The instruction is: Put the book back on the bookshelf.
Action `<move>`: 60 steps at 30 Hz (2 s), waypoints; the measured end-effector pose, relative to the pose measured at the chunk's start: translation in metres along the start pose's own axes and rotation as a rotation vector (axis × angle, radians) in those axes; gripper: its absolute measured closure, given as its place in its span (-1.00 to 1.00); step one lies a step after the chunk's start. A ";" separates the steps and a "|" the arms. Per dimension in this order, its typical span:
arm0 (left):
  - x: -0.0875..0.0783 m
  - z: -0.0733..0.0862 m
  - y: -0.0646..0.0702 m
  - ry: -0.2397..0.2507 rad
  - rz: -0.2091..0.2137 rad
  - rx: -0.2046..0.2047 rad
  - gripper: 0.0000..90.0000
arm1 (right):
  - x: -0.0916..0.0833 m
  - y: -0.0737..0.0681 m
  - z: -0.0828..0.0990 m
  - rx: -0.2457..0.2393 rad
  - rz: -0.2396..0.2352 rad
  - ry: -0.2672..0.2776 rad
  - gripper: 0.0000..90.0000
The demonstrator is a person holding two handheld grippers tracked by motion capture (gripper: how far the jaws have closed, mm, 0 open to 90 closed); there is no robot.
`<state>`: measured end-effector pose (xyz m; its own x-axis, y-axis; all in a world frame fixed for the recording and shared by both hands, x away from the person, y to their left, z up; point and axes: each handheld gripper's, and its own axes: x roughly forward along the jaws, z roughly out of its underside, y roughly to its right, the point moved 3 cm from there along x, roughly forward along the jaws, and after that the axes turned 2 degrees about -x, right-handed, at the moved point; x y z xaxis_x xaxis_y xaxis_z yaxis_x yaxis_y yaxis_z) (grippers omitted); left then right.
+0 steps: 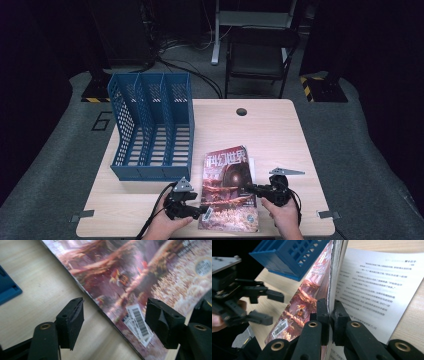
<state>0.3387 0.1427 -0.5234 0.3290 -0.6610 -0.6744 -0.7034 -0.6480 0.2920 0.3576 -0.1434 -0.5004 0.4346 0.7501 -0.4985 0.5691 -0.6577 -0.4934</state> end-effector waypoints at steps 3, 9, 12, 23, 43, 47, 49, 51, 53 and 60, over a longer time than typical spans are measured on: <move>0.006 -0.007 -0.003 0.015 0.009 -0.031 -0.41 | -0.004 -0.005 0.001 -0.027 0.001 0.023 0.93; 0.022 -0.022 -0.013 0.019 0.073 -0.113 -0.43 | -0.013 -0.013 0.002 -0.062 -0.015 0.060 0.93; 0.030 -0.031 -0.019 0.024 0.093 -0.150 -0.43 | -0.014 -0.015 0.002 -0.088 -0.027 0.070 0.93; 0.030 -0.041 -0.025 0.011 0.109 -0.179 -0.17 | -0.014 -0.014 0.003 -0.068 -0.050 0.066 0.92; -0.004 -0.060 -0.018 0.040 0.127 -0.152 0.67 | -0.014 -0.013 -0.001 -0.070 0.004 0.006 0.81; -0.012 -0.062 -0.015 0.062 0.131 -0.138 0.73 | -0.010 -0.008 -0.001 -0.028 -0.001 -0.012 0.75; -0.017 -0.064 -0.012 0.067 0.131 -0.122 0.75 | -0.008 -0.006 -0.001 -0.001 -0.011 -0.017 0.70; -0.020 -0.065 -0.009 0.073 0.134 -0.104 0.77 | -0.007 -0.003 -0.003 0.025 -0.013 -0.017 0.65; -0.023 -0.066 -0.006 0.083 0.135 -0.091 0.79 | -0.006 0.000 -0.004 0.043 -0.019 -0.010 0.64; -0.035 -0.069 -0.001 0.100 0.140 -0.059 0.81 | -0.008 0.003 -0.008 0.047 0.011 -0.009 0.66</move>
<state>0.3711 0.1405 -0.4529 0.2933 -0.7787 -0.5546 -0.7098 -0.5660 0.4193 0.3610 -0.1508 -0.4920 0.4343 0.7419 -0.5109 0.5305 -0.6690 -0.5206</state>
